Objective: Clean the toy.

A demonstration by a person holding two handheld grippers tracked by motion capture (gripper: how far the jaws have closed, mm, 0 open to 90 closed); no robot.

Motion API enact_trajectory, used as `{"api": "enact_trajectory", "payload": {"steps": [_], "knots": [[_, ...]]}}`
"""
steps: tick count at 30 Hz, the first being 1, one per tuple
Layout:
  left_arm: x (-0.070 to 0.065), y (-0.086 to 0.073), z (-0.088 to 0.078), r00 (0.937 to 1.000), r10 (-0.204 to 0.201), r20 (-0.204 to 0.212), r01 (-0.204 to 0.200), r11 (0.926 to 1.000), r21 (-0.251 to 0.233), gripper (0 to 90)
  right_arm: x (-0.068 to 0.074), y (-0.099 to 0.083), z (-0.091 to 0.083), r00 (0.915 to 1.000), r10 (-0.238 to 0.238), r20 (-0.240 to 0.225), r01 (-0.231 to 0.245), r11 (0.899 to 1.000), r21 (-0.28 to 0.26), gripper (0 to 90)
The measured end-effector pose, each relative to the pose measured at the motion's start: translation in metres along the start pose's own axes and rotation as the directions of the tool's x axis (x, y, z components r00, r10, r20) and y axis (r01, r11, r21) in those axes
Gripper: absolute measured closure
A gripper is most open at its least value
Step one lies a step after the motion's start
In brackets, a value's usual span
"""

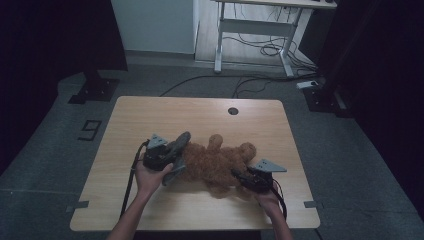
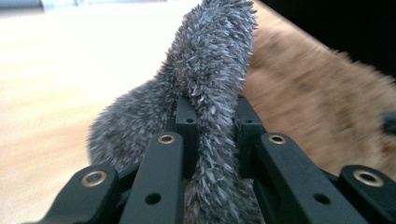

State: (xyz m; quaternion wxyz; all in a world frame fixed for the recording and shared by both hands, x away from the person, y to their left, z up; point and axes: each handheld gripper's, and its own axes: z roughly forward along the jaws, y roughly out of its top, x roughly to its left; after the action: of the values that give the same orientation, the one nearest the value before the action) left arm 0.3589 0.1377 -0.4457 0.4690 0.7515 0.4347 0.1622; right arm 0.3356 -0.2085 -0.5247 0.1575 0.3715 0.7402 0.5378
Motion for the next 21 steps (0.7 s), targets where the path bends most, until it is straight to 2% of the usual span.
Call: {"api": "enact_trajectory", "payload": {"steps": [2,3,4,5,9,12,14,16,17,19,21], "knots": [[-0.015,0.01,0.002,0.9987,0.017,0.049,-0.016,0.9997,-0.02,77.0,0.0,0.0,0.0,1.0,0.002,-0.005,-0.002,1.0,-0.003,59.9],[-0.025,0.015,0.004,0.9977,0.037,0.057,-0.035,0.9987,-0.038,77.0,0.001,0.0,0.0,1.0,-0.004,-0.004,0.004,1.0,-0.003,60.0],[-0.025,0.015,0.004,0.9977,0.037,0.057,-0.035,0.9987,-0.038,77.0,0.001,0.0,0.0,1.0,-0.004,-0.004,0.004,1.0,-0.003,60.0],[-0.045,0.025,0.011,0.9924,0.074,0.099,-0.07,0.9965,-0.046,77.0,0.002,0.0,0.0,1.0,-0.008,-0.002,0.008,1.0,-0.002,60.1],[-0.087,0.041,0.044,0.9752,0.133,0.177,-0.136,0.9907,0.004,76.9,0.002,0.0,0.0,1.0,-0.008,-0.006,0.008,1.0,-0.002,60.1],[-0.114,0.041,0.076,0.9669,0.153,0.204,-0.169,0.9833,0.067,76.7,0.002,0.0,-0.001,0.9999,-0.012,-0.006,0.012,1.0,-0.002,60.1],[-0.127,0.036,0.094,0.9626,0.176,0.206,-0.202,0.9733,0.109,76.6,0.002,-0.001,-0.001,0.9999,-0.009,-0.007,0.009,1.0,-0.004,60.1],[-0.132,0.027,0.103,0.9606,0.208,0.185,-0.233,0.9645,0.125,76.5,0.002,-0.001,-0.001,0.9999,-0.012,-0.004,0.012,1.0,0.001,60.0],[-0.131,0.024,0.104,0.9601,0.213,0.181,-0.237,0.9645,0.118,76.6,0.002,-0.001,-0.001,0.9999,-0.014,-0.001,0.014,1.0,0.003,60.0],[-0.124,0.023,0.097,0.9643,0.198,0.176,-0.218,0.9703,0.105,76.8,0.001,-0.002,-0.001,1.0,-0.006,-0.007,0.006,1.0,0.001,60.1],[-0.115,0.023,0.089,0.9684,0.201,0.147,-0.217,0.9709,0.101,77.0,0.003,-0.002,-0.001,0.9999,-0.013,-0.003,0.013,1.0,0.003,60.1]]}}
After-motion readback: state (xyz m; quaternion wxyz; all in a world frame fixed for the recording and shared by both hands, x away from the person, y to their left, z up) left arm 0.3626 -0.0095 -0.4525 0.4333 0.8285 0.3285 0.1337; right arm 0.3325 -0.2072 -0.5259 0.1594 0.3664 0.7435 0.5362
